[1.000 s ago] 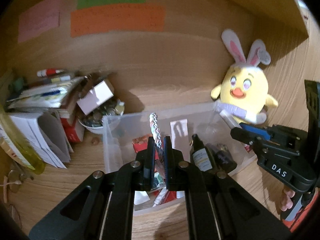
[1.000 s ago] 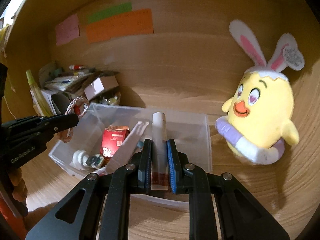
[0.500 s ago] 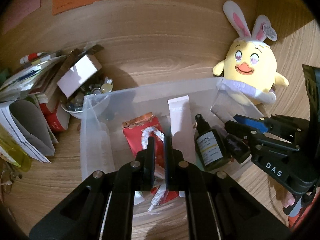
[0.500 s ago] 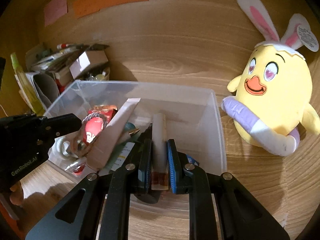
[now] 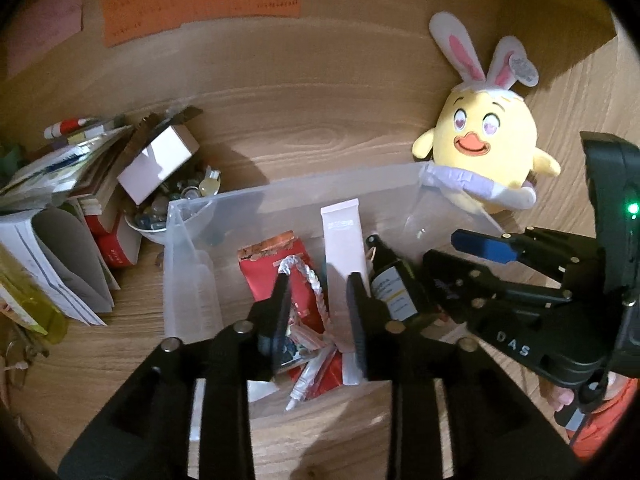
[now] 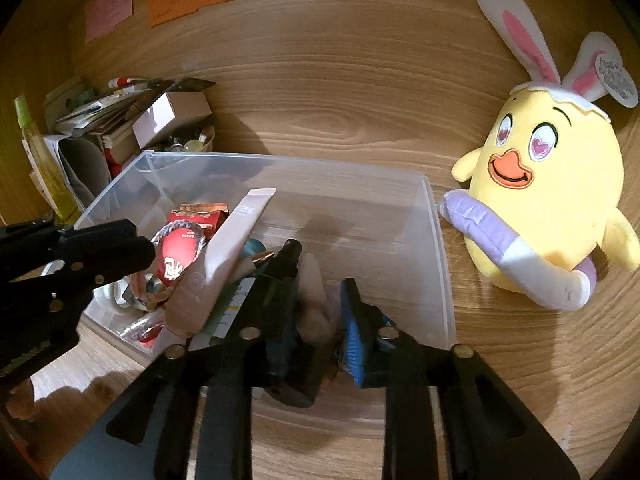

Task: Organize objects
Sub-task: 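Carry the bracelet and lip-gloss tube into the clear box and open both tools, then withdraw both tools toward the brown bead and pale green tube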

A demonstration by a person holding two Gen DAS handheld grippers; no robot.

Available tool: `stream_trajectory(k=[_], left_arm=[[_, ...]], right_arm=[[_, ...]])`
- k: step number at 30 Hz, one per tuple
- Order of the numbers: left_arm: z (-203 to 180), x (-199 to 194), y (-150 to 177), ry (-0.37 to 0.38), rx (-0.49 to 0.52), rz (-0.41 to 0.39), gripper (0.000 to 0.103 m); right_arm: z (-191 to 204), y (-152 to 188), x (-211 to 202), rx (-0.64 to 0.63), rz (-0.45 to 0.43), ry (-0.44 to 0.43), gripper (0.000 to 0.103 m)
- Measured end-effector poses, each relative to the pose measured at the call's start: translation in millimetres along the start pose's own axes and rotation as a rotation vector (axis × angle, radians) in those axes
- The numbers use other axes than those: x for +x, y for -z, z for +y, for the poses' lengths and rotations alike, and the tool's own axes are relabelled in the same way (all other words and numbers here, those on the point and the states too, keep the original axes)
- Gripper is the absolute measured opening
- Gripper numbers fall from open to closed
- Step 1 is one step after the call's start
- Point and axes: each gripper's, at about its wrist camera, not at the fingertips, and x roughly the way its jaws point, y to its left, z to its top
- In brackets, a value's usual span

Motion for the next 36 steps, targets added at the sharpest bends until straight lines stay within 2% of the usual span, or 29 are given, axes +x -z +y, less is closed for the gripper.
stream_trajectory(k=[5, 7, 12, 14, 16, 22, 27, 36], left_arm=[[0.9, -16.5, 0.2, -0.001, -0.005, -0.029, 0.049], [2.2, -23.6, 0.5, -0.007, -0.012, -0.041, 0.065], [6.3, -41.6, 3.9, -0.02, -0.015, -0.067, 0.078], [8.2, -48.3, 6.4, -0.03, -0.014, -0.075, 0.082], [11.1, -54.0, 9.4, -0.045, -0.014, -0.08, 0.091], [21.8, -64.3, 21.8, -0.066, -0.032, -0.076, 0.097], [29.3, -66.6, 36.3, -0.097, -0.035, -0.055, 0.097], [39.9, -63.7, 69.5, -0.117, -0.02, 0.013, 0.098]], right_arm=[[6.2, -1.2, -13.7, -0.023, -0.039, 0.028, 0.049], [9.1, -1.8, -20.6, -0.029, -0.058, 0.034, 0.057], [16.6, -1.8, -39.2, -0.041, -0.102, 0.046, 0.068], [20.2, -1.3, -45.4, -0.042, -0.108, 0.043, 0.076], [21.9, 0.2, -51.0, -0.036, -0.113, 0.032, 0.08], [27.8, 9.4, -64.4, -0.027, -0.108, -0.008, 0.084], [41.8, 25.4, -67.6, -0.084, -0.095, 0.015, 0.084], [59.3, 55.5, -70.5, -0.083, -0.047, -0.006, 0.084]])
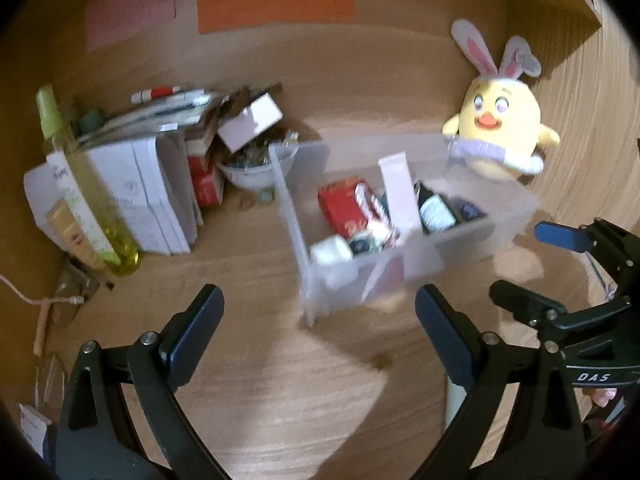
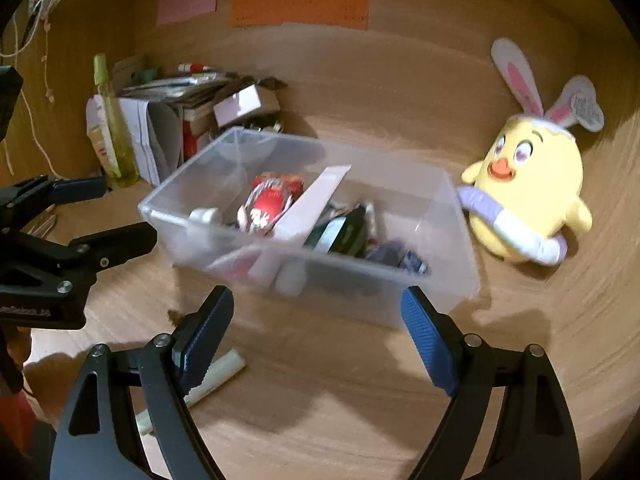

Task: Organize objects
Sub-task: 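Withdraw both tools toward the brown bead and pale green tube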

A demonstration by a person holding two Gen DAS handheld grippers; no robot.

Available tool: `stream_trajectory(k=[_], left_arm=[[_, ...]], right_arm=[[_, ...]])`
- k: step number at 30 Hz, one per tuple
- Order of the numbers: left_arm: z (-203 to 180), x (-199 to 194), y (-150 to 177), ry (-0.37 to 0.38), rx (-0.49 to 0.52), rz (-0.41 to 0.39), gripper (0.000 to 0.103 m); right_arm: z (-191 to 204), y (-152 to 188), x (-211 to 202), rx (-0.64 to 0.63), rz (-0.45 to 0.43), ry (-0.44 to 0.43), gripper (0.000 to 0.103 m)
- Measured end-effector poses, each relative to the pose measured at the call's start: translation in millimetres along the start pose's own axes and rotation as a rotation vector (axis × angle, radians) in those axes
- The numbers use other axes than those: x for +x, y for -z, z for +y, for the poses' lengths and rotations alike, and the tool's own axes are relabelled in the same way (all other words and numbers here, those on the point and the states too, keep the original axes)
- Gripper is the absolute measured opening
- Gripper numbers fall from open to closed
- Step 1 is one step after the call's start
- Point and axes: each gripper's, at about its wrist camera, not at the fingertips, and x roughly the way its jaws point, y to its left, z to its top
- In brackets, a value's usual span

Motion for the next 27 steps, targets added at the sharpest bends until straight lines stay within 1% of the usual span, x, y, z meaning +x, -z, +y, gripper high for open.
stream_trajectory(k=[4, 7, 10, 13, 17, 18, 20, 21, 22, 23, 24, 25, 26, 27], left_arm=[[5.2, 12.2, 19.3, 0.027, -0.013, 0.081, 0.098], [5.4, 19.0, 31.9, 0.016, -0.006, 0.118, 0.098], [6.3, 19.7, 41.0, 0.008, -0.002, 0.128, 0.098], [8.7, 15.6, 45.9, 0.02, -0.012, 0.122, 0.098], [7.3, 11.7, 51.9, 0.031, -0.004, 0.116, 0.098], [6.1, 12.1, 52.4, 0.036, 0.0, 0.117, 0.097], [2.7, 14.7, 52.4, 0.046, 0.007, 0.122, 0.095], [-0.3, 17.0, 52.3, 0.056, 0.014, 0.129, 0.09], [-2.5, 18.6, 52.2, 0.063, 0.02, 0.136, 0.083], [-5.5, 21.5, 51.7, 0.073, 0.027, 0.148, 0.08], [-7.8, 24.2, 51.4, 0.08, 0.03, 0.157, 0.076], [-10.2, 26.7, 51.1, 0.086, 0.032, 0.163, 0.072], [-13.0, 29.4, 50.6, 0.095, 0.036, 0.17, 0.07], [-16.0, 32.1, 50.0, 0.102, 0.042, 0.177, 0.065]], right_arm=[[8.2, 13.1, 2.1, 0.027, 0.031, -0.001, 0.084], [21.0, 22.5, 6.5, 0.002, 0.06, -0.016, 0.084], [32.9, 30.4, 16.9, -0.009, 0.104, -0.051, 0.084], [42.6, 37.8, 27.2, -0.009, 0.158, -0.123, 0.083], [54.5, 44.9, 29.5, -0.045, 0.176, -0.141, 0.08], [56.0, 47.4, 28.9, -0.052, 0.177, -0.141, 0.078], [57.6, 51.9, 29.1, -0.069, 0.185, -0.145, 0.065], [57.2, 53.6, 29.1, -0.069, 0.188, -0.152, 0.063], [55.4, 54.5, 27.1, -0.062, 0.182, -0.158, 0.057], [53.6, 54.9, 25.3, -0.064, 0.179, -0.151, 0.05], [51.2, 55.7, 23.7, -0.059, 0.18, -0.152, 0.046], [47.9, 56.0, 22.2, -0.053, 0.178, -0.147, 0.038], [46.4, 55.8, 21.4, -0.052, 0.178, -0.144, 0.032], [43.7, 55.9, 21.0, -0.049, 0.178, -0.143, 0.029]])
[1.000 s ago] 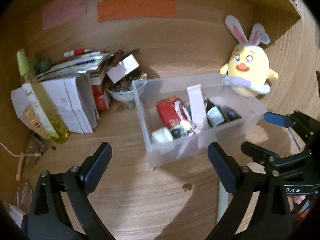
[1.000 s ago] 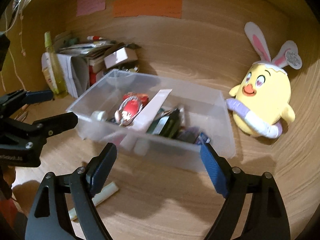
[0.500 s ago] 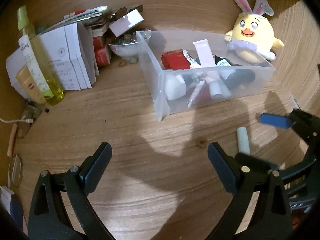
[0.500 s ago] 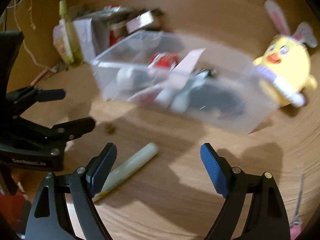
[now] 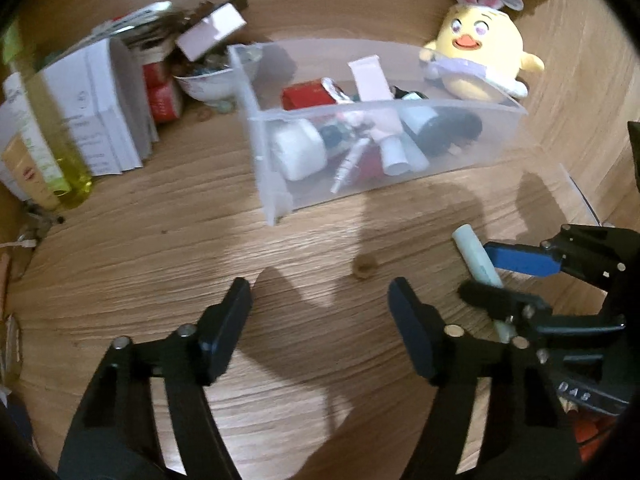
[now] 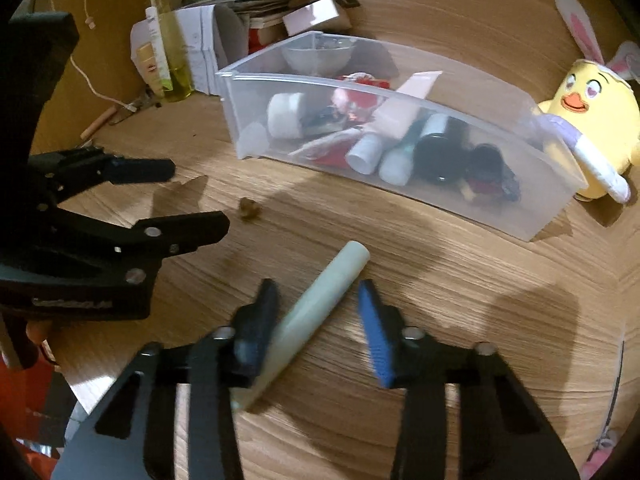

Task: Organize objects
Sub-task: 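Withdraw both tools toward the brown bead and pale green tube, then grasp the brown bead with the left tool while the right tool grasps the pale green tube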

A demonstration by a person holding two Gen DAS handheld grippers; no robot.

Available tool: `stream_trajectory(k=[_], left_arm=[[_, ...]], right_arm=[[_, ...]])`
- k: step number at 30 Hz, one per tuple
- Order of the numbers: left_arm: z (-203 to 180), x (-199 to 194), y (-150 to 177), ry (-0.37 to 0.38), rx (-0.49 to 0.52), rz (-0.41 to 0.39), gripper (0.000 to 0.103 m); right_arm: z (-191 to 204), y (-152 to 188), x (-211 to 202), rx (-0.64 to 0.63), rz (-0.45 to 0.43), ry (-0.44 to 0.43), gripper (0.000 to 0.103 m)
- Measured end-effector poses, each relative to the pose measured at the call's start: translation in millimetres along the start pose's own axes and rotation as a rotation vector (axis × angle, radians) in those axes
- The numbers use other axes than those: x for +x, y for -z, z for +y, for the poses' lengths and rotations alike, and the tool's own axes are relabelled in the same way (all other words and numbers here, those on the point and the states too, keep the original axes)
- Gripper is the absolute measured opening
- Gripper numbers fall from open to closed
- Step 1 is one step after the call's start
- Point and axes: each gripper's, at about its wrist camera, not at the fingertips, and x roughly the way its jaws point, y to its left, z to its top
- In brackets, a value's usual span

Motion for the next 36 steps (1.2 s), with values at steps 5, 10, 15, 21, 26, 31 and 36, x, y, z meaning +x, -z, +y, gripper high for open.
stream_trajectory(k=[5, 10, 15, 21, 26, 31, 36], left_arm=[[-11.2, 5.6, -5.4, 0.009, 0.025, 0.008, 0.05], [-17.6, 9.7, -10.0, 0.006, 0.045, -0.002, 0.033], [-22.0, 12.3, -13.1, 0.009, 0.054, -0.007, 0.012], [-26.3, 11.1, -14.5, 0.008, 0.06, -0.005, 0.012], [-30.1, 2.7, -19.4, 0.009, 0.057, -0.03, 0.012], [-34.2, -10.7, -27.3, 0.01, 0.057, -0.076, 0.012], [-36.2, -24.4, -39.3, 0.018, 0.045, -0.128, 0.012]], right_arm=[[-13.2, 3.7, -4.6, 0.03, -0.007, 0.006, 0.014], [-24.6, 7.2, -8.0, 0.061, -0.021, 0.025, 0.014], [-36.4, 5.7, -14.9, 0.097, -0.042, 0.02, 0.014], [-55.8, -1.7, -27.5, 0.135, -0.084, 0.031, 0.014], [-64.7, -10.5, -35.4, 0.149, -0.122, 0.042, 0.014], [-70.9, -16.8, -45.0, 0.157, -0.156, 0.049, 0.014], [-74.7, -24.1, -56.7, 0.16, -0.198, 0.054, 0.014]])
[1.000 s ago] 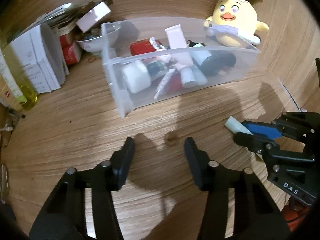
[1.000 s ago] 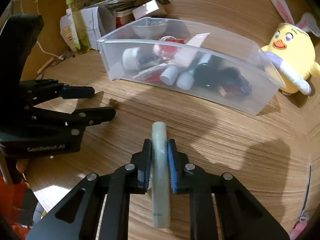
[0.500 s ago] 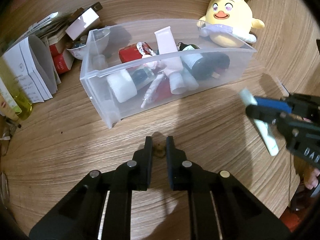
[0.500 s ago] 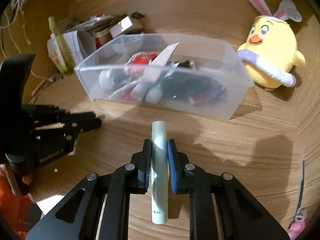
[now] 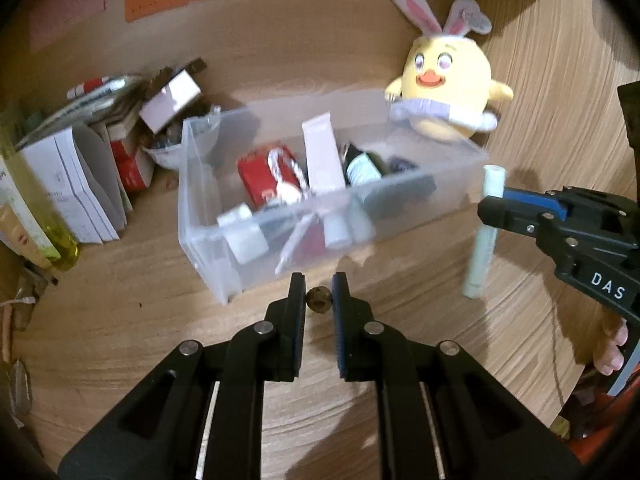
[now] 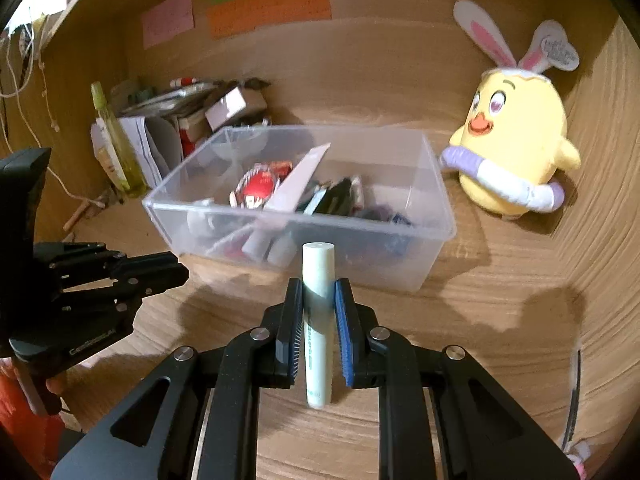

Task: Organize objects
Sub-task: 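Grasp the brown bead with the left tool while the right tool grasps the pale green tube, then carry the bead and green tube into the clear box and open both tools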

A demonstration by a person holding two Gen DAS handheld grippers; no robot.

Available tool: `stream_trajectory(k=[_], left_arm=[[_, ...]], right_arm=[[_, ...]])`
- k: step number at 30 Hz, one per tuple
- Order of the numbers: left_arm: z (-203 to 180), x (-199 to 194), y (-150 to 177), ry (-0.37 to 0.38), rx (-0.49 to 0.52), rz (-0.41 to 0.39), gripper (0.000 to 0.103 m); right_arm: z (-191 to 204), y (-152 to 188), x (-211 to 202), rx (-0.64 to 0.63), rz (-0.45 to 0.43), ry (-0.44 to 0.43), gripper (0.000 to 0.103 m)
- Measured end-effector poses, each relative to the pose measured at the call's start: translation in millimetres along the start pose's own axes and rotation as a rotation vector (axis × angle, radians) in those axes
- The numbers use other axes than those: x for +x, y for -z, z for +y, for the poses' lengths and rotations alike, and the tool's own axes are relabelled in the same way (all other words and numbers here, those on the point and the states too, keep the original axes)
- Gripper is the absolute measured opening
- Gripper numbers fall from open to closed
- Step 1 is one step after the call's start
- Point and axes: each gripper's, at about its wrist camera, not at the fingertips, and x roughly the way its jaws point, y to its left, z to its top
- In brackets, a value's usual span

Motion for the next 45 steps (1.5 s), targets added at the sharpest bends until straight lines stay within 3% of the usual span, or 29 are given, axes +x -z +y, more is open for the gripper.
stream_trajectory(k=[17, 26, 36, 45], left_arm=[[8.1, -28.2, -37.1, -0.012, -0.044, -0.127, 0.012], [19.3, -34.6, -61.1, -0.031, -0.057, -0.191, 0.012], [30.0, 5.6, -73.0, -0.019, -0.079, -0.122, 0.012], [34.9, 35.3, -68.0, -0.023, -0.093, -0.058, 0.012]], right_arm=[[-10.1, -48.9, -38.6, -0.022, -0.171, 0.034, 0.014], [-14.7, -75.2, -29.2, -0.028, -0.208, 0.072, 0.014], [-18.3, -85.3, 5.5, -0.051, -0.167, 0.156, 0.014], [-1.9, -81.9, 41.1, -0.119, -0.095, 0.163, 0.018]])
